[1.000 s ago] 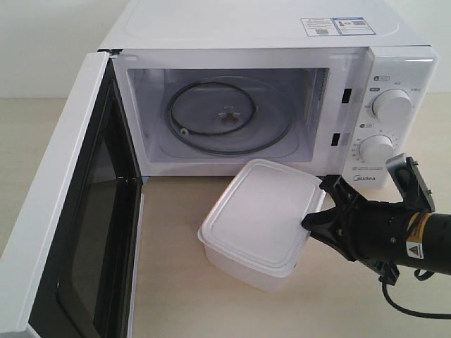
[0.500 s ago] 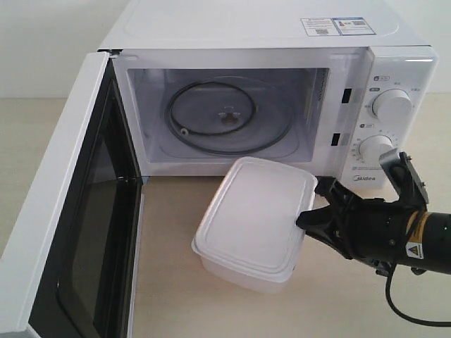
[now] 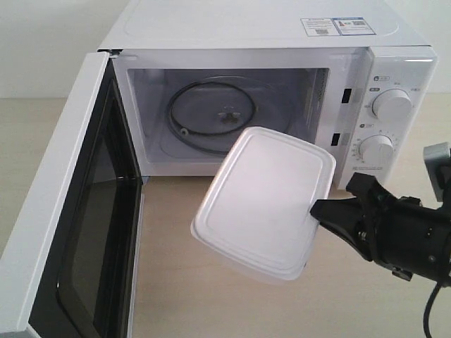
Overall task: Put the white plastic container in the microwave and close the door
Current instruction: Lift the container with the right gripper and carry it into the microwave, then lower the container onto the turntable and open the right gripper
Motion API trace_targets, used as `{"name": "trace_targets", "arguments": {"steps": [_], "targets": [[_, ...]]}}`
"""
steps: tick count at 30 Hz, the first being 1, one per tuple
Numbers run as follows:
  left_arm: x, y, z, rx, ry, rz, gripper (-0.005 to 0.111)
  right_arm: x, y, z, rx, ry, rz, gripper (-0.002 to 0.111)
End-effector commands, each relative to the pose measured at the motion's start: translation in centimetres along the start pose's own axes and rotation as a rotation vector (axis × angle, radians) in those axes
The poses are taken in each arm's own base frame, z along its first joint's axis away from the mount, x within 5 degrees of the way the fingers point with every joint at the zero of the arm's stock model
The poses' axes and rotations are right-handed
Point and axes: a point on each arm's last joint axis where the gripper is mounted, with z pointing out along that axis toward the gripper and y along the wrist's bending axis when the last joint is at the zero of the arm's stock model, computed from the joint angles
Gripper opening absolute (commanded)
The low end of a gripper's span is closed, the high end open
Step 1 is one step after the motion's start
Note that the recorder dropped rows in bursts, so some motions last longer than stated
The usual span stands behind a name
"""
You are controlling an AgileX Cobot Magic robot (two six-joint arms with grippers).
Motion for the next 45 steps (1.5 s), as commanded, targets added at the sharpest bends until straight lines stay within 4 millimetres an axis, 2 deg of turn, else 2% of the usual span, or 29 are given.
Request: {"name": "trace_targets", "arguments": {"steps": [1, 5, 11, 13, 17, 22, 29, 38, 45], "targets": [[0.1, 0.0, 0.0, -0.004, 0.001, -0.002, 0.004, 0.5, 0.9, -0.8, -0.081, -0.074, 0.03, 0.0], [0.1, 0.0, 0.0, -0.004, 0.001, -0.002, 0.004, 1.7, 1.7, -0.2, -0.081, -0.104, 0.036, 0.0], [0.1, 0.0, 0.0, -0.004, -0.001, -0.002, 0.004, 3.2, 2.5, 0.1, -0.025, -0.272, 0.142, 0.0], [0.1, 0.0, 0.0, -0.004, -0.001, -0.002, 0.004, 4.1, 2.7, 0.4, 0.019, -0.273, 0.196, 0.0], [0.1, 0.0, 0.0, -0.004, -0.001, -0.002, 0.004, 5.3, 4.0, 1.7, 0.068, -0.243, 0.171, 0.0], [0.1, 0.0, 0.0, -0.004, -0.001, -0.002, 0.004, 5.2, 5.9, 4.6, 0.065, -0.275, 0.147, 0.0], [0.1, 0.0, 0.0, -0.004, -0.001, -0.002, 0.004, 5.2, 5.6, 8.1, 0.121, -0.353, 0.22, 0.0], [0.1, 0.0, 0.0, -0.004, -0.001, -0.002, 0.004, 4.7, 6.7, 12.6, 0.098, -0.455, 0.309, 0.0], [0.1, 0.0, 0.0, -0.002, -0.001, -0.001, 0.004, 4.5, 7.1, 14.6, 0.101, -0.514, 0.382, 0.0]]}}
